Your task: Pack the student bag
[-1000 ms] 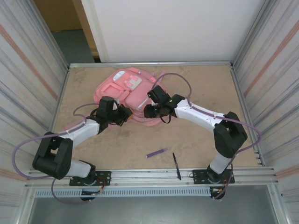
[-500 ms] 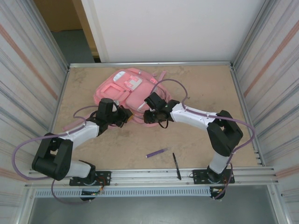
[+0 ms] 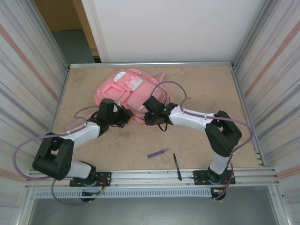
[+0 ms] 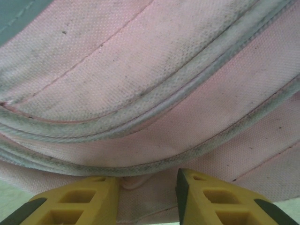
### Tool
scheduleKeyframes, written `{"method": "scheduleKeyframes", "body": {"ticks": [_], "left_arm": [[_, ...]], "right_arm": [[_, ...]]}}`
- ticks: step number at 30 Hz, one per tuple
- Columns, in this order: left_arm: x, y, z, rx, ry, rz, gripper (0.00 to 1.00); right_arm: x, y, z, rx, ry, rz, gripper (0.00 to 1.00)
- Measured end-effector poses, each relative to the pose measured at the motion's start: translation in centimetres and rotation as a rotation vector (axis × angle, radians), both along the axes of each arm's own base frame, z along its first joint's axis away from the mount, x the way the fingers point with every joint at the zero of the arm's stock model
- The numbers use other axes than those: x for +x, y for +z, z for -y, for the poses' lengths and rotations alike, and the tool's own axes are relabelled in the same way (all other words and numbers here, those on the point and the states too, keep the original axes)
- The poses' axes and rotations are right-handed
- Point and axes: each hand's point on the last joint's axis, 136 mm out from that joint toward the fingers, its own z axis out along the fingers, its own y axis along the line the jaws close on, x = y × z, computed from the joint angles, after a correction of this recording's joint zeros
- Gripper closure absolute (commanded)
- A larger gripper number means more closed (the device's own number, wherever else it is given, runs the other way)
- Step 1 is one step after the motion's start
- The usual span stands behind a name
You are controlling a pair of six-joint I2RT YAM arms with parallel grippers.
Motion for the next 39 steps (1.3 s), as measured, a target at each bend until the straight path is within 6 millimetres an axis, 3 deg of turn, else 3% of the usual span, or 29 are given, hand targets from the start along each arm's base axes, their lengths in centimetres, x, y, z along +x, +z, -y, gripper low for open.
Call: {"method": "scheduleKeyframes", "body": {"ticks": [8, 16, 22, 24, 31, 37, 39], "left_arm": [[0.0, 0.3, 0.3, -0.002, -0.014, 0.012, 1.0], [0.1, 0.7, 0.5, -0.008, -0.029, 0.021, 1.0], [0.0, 0.6, 0.5, -0.008, -0.036, 0.02, 1.0], [0.0, 0.6, 0.5, -0.003, -0.04, 0.023, 1.0], [-0.2, 1.0, 0.7, -0.017, -0.063, 0.024, 0.99], [-0.1, 1.8, 1.3, -0.057, -0.08, 0.037, 0.96], [-0.2, 1.6, 1.3, -0.059, -0.084, 0.03, 0.86]], "right_arm": [[1.0, -0.2, 1.1, -0.022, 0.002, 0.012, 0.65], [3.1, -0.3, 3.8, -0.037, -0.047, 0.007, 0.66], [3.1, -0.2, 3.9, -0.007, -0.053, -0.02, 0.64], [3.0, 0.5, 4.0, 0.028, -0.07, -0.031, 0.59], [3.5, 4.7, 4.6, 0.22, -0.139, -0.03, 0.61], [3.0, 2.8, 2.9, 0.214, -0.09, -0.051, 0.63], [2.8, 1.9, 2.5, 0.195, -0.07, -0.057, 0.64]]}}
